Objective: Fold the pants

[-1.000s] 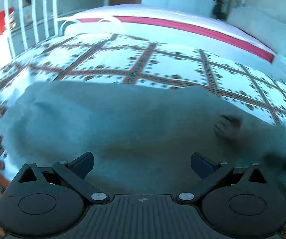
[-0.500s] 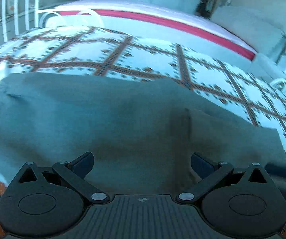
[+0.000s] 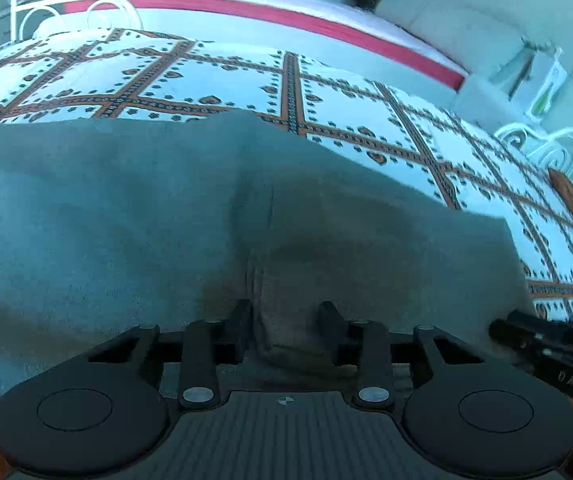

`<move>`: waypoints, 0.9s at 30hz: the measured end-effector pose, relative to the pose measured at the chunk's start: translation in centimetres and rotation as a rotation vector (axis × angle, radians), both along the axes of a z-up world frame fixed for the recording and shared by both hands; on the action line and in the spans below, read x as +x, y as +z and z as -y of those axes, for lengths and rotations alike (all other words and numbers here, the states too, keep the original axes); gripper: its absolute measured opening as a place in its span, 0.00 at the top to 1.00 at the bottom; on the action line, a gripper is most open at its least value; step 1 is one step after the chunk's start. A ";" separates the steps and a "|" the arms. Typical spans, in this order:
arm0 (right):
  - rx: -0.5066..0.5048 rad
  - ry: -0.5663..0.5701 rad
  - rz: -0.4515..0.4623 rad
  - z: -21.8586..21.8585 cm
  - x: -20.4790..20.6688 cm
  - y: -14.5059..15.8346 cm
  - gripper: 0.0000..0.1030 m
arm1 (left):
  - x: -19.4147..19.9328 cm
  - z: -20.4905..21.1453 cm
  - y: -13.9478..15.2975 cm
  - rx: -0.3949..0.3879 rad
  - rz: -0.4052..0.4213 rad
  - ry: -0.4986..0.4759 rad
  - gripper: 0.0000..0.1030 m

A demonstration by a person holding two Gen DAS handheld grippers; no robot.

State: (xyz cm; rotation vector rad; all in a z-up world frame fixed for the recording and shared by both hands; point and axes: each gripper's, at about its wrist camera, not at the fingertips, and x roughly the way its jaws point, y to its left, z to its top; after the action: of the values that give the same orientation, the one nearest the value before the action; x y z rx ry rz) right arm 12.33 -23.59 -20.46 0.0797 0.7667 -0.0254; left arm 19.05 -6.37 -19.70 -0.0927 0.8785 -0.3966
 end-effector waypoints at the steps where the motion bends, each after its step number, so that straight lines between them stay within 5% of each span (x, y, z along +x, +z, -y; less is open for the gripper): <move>1: 0.008 -0.002 0.005 0.1 -0.1 -0.1 0.75 | -0.2 0.1 0.0 0.007 0.016 -0.005 0.69; 2: 0.019 -0.006 0.008 0.1 -0.3 0.0 0.75 | -0.5 0.1 0.2 0.007 0.035 -0.004 0.88; 3: 0.025 -0.010 0.010 0.1 -0.4 0.1 0.75 | -0.9 0.0 0.6 0.000 0.065 -0.001 0.90; 9: 0.045 -0.011 0.014 0.6 0.1 0.1 0.71 | -2.9 0.7 2.1 0.037 0.179 -0.067 0.90; 15: 0.039 0.000 0.017 0.3 0.2 0.0 0.68 | -1.5 -0.5 0.4 0.025 0.074 0.011 0.83; 20: 0.032 -0.023 0.035 0.5 -0.2 0.3 0.69 | -1.5 -1.1 0.2 -0.044 0.049 0.035 0.90; 27: -0.021 -0.015 0.075 0.1 -0.8 1.2 0.69 | -3.1 -1.1 2.8 -0.008 0.215 -0.006 0.91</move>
State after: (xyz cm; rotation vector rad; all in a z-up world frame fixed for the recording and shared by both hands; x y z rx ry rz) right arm 11.51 -23.73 -19.27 0.0656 0.6910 -0.0443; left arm 15.95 -5.25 -16.94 -0.0540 0.6652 -0.4074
